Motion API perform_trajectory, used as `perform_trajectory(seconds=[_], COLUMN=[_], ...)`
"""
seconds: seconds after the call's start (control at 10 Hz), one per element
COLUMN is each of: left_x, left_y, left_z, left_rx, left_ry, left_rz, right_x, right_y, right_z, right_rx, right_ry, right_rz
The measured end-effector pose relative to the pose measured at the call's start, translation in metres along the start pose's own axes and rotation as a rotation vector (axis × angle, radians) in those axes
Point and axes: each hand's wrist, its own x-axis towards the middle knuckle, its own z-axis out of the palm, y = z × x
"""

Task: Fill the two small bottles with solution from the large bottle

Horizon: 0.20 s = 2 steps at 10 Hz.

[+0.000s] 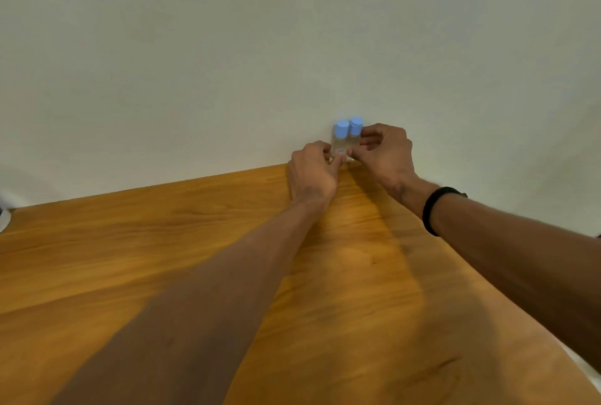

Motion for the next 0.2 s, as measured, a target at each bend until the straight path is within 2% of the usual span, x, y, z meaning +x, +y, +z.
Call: perform_trajectory(seconds=[0.2], left_x=[-0.018], left_y=[0.014], left_z=[-0.027], left_rx=[-0.060], left_ry=[-0.106], left_rz=[-0.175], right_x=[-0.021], right_y=[-0.011], right_z=[-0.011], right_rx=[-0.110], right_ry=[-0.098], right_rz=[0.229])
